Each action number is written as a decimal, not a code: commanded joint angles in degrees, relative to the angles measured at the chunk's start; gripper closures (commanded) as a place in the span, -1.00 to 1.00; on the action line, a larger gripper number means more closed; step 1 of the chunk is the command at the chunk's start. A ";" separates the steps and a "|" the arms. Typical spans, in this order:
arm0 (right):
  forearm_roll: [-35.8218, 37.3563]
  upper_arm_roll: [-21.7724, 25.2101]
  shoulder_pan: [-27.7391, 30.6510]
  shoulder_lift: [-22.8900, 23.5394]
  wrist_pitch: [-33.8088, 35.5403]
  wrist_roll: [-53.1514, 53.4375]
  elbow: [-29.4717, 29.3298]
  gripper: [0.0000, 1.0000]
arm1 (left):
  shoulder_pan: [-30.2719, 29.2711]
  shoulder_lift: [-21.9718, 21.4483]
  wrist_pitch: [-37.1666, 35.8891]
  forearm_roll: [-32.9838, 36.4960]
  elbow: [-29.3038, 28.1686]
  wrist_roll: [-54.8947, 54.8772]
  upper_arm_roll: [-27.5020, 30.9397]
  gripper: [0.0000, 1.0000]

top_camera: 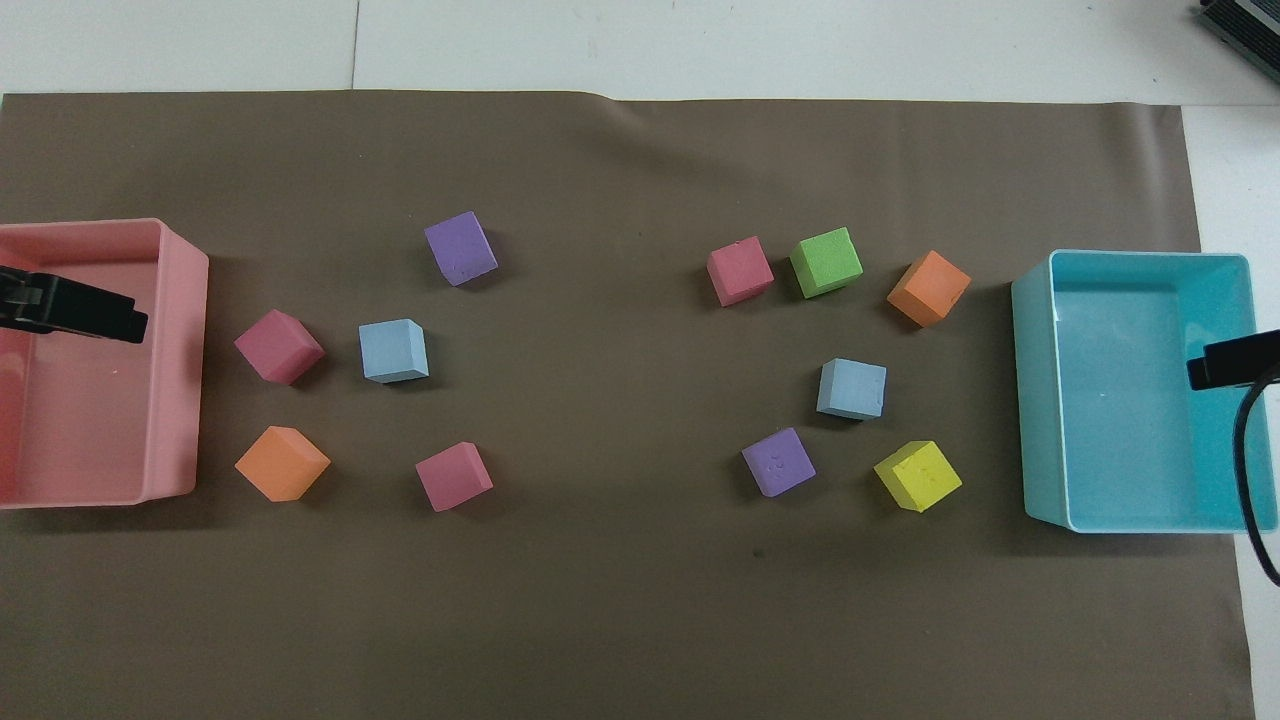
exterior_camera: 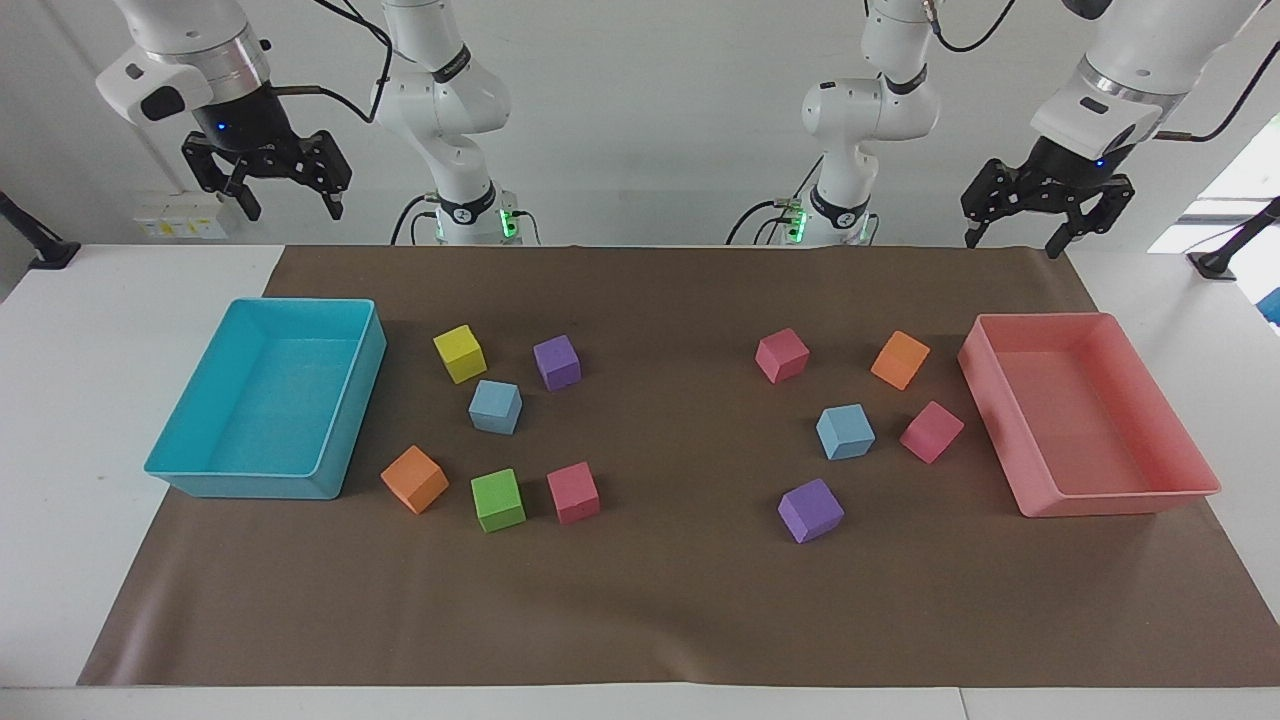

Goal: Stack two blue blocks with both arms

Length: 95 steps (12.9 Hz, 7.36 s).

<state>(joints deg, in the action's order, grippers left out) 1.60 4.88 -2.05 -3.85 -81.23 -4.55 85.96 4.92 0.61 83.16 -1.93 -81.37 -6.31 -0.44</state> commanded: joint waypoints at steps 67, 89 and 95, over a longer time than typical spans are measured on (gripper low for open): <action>0.51 -0.31 0.82 -0.81 -1.46 -0.01 1.05 -1.00 | -0.52 -1.14 -0.01 -0.09 -1.34 0.77 0.00 -1.00; 0.51 -0.84 -9.36 10.61 -26.76 11.57 13.61 -1.00 | -0.43 -1.14 -0.01 -0.09 -1.34 0.77 0.00 -1.00; 0.51 -0.93 -12.10 13.25 -41.27 15.54 24.25 -1.00 | -0.52 -1.14 -0.01 -0.09 -1.34 0.77 0.00 -1.00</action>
<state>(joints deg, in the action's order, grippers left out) 1.58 4.08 -14.03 9.19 -119.26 9.66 107.49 4.91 0.61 83.08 -1.93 -81.38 -6.04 -0.23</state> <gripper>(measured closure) 0.000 0.000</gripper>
